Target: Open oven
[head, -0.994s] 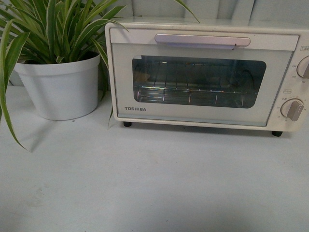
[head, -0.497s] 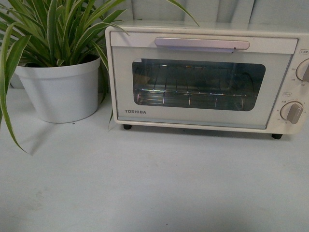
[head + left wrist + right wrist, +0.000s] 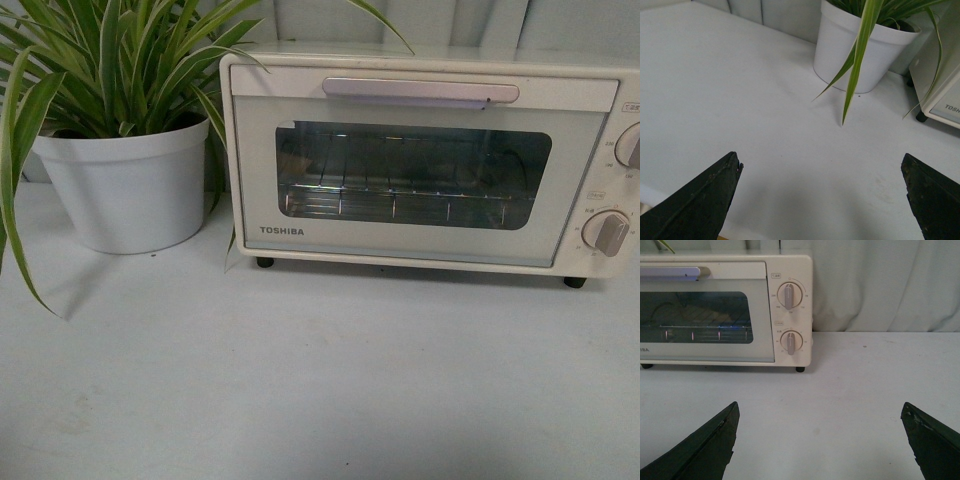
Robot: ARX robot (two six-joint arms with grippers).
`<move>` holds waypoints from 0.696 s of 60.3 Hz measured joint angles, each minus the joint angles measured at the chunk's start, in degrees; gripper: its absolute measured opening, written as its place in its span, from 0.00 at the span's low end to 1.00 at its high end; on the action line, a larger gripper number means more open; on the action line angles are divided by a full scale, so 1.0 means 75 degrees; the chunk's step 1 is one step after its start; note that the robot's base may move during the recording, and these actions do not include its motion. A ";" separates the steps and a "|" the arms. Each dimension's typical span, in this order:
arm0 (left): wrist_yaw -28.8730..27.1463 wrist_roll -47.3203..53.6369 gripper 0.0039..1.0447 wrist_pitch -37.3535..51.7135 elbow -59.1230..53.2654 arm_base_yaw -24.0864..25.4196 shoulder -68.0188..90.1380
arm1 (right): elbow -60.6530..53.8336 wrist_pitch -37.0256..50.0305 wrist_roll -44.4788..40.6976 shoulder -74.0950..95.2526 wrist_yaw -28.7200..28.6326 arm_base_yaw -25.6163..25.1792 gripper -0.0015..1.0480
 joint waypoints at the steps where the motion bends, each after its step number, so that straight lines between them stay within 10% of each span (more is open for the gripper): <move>1: 0.0015 -0.0280 0.94 0.0114 0.0052 -0.0085 0.0239 | 0.0000 0.0000 0.0000 0.0000 -0.0003 0.0000 0.91; 42: 0.0831 -0.6225 0.94 0.4570 0.2643 -0.2675 0.9127 | 0.0000 0.0000 0.0003 0.0000 -0.0006 0.0000 0.91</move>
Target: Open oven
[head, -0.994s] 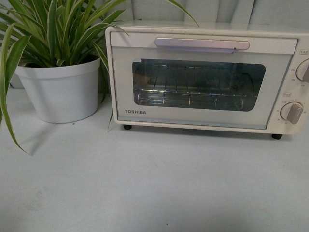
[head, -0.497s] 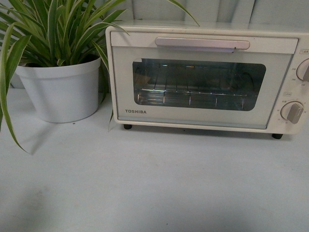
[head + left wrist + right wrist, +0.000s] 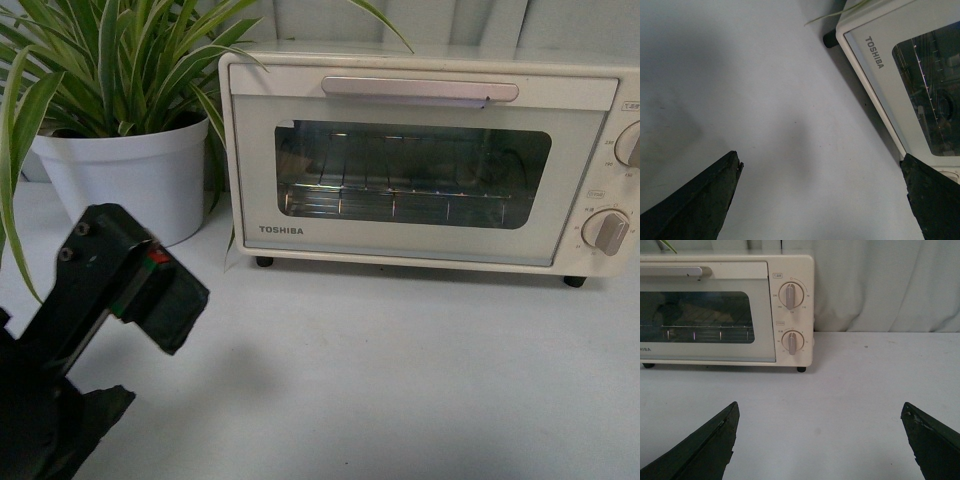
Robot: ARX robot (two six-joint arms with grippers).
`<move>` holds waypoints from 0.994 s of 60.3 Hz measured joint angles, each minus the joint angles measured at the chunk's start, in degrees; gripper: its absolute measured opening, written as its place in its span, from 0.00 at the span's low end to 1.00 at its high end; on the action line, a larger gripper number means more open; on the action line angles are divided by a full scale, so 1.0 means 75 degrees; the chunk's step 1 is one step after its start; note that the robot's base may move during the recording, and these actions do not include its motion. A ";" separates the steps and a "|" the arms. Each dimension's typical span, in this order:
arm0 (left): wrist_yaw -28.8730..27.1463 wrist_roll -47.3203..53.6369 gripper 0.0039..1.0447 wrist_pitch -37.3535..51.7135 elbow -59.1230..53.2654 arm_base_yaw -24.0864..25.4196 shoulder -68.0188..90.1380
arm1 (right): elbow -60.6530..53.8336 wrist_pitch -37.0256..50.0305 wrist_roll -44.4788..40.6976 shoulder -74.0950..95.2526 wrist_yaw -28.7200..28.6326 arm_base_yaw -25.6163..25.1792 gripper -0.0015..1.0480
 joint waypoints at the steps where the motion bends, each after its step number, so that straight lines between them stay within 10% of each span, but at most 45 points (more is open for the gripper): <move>1: 0.0009 -0.0058 0.94 0.0044 0.0067 -0.0026 0.0108 | 0.0000 0.0000 0.0000 0.0000 0.0000 0.0000 0.91; 47: 0.0082 -0.0790 0.94 0.0350 0.1381 -0.0326 0.1950 | 0.0058 -0.0099 0.0221 0.0184 -0.0775 -0.0236 0.91; 51: 0.0076 -0.0790 0.94 0.0347 0.1402 -0.0326 0.1970 | 0.0210 0.0245 0.0571 0.0941 -0.1789 -0.0495 0.91; 60: 0.0090 -0.0816 0.94 0.0326 0.1445 -0.0315 0.1996 | 0.1297 0.1918 0.0895 0.3614 -0.1346 -0.0006 0.91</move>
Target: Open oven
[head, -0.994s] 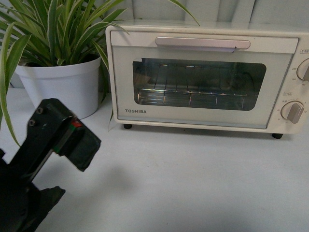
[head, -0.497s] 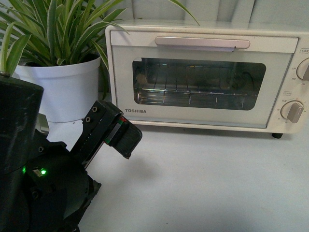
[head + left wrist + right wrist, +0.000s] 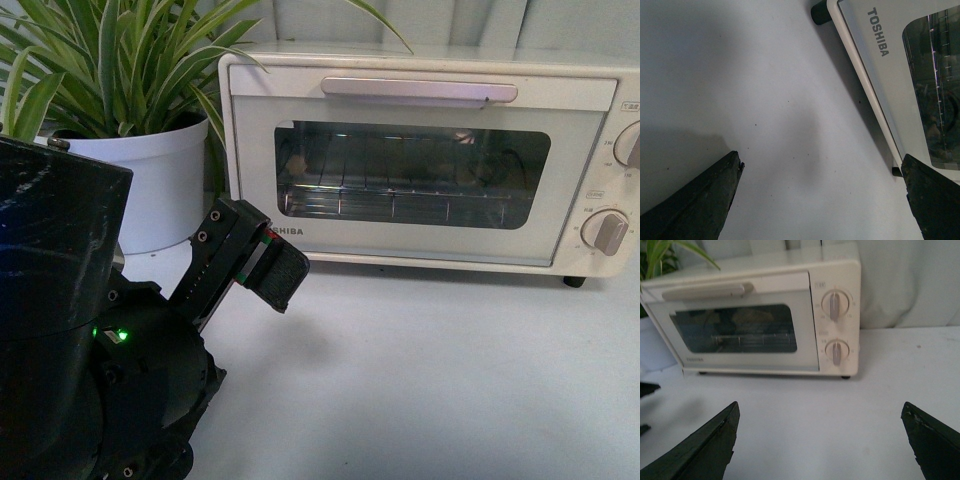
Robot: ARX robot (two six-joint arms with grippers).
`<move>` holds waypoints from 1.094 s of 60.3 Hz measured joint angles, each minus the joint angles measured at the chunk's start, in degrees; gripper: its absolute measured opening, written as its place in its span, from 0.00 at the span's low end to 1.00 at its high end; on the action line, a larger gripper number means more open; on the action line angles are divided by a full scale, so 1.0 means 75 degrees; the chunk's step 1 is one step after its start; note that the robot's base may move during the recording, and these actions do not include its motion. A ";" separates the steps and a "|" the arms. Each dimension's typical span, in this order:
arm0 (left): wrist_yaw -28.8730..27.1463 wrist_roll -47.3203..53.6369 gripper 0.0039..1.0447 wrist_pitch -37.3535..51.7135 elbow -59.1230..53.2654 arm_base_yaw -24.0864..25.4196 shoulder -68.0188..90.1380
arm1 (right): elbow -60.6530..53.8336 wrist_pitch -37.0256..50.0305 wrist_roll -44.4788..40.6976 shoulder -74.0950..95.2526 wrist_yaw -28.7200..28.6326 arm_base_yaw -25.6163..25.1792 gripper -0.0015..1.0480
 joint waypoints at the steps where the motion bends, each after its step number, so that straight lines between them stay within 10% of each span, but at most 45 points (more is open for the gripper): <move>1: 0.0000 -0.0003 0.94 0.0000 0.0000 0.0000 0.0000 | 0.0184 0.0187 0.0012 0.0338 0.0087 0.0076 0.91; 29: 0.0000 0.0012 0.94 -0.0102 0.0041 0.0012 -0.0015 | 0.4881 -0.0026 0.1416 0.6143 0.2366 0.2002 0.91; 66: 0.0000 0.0006 0.94 -0.0137 0.0050 0.0015 -0.0032 | 0.6496 -0.0857 0.1935 0.7679 0.3121 0.2518 0.91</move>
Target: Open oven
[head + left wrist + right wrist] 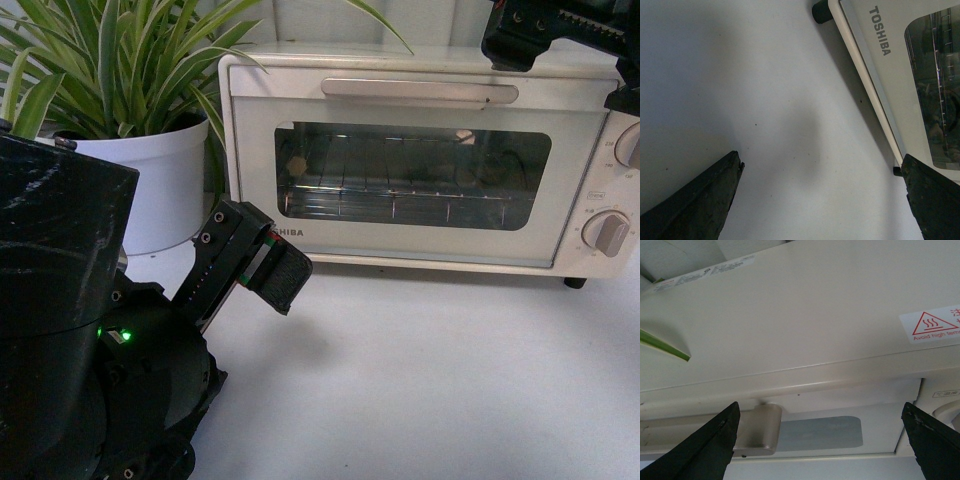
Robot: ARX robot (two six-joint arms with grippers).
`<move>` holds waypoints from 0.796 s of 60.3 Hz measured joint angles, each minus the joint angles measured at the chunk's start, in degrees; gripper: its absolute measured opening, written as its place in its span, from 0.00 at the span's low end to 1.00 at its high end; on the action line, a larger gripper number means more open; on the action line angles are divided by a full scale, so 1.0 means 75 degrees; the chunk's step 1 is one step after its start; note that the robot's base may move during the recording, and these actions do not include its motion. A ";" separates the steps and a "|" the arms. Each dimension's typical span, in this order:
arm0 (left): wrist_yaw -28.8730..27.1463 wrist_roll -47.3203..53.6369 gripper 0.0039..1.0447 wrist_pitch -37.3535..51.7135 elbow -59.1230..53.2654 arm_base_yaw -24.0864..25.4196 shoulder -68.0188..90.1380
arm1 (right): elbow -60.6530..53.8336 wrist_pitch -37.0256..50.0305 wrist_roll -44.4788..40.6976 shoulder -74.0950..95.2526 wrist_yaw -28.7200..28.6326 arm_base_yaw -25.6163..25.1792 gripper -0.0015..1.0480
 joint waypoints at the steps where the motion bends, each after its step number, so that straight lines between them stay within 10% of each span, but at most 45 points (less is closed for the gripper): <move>1: 0.0000 0.0000 0.94 0.0000 0.0000 0.0000 0.0000 | 0.0012 -0.0009 0.0003 0.0017 0.0006 0.0006 0.91; 48: 0.0000 -0.0006 0.94 -0.0035 0.0006 -0.0003 -0.0017 | 0.0015 -0.0568 -0.0539 0.0090 -0.0382 0.0221 0.91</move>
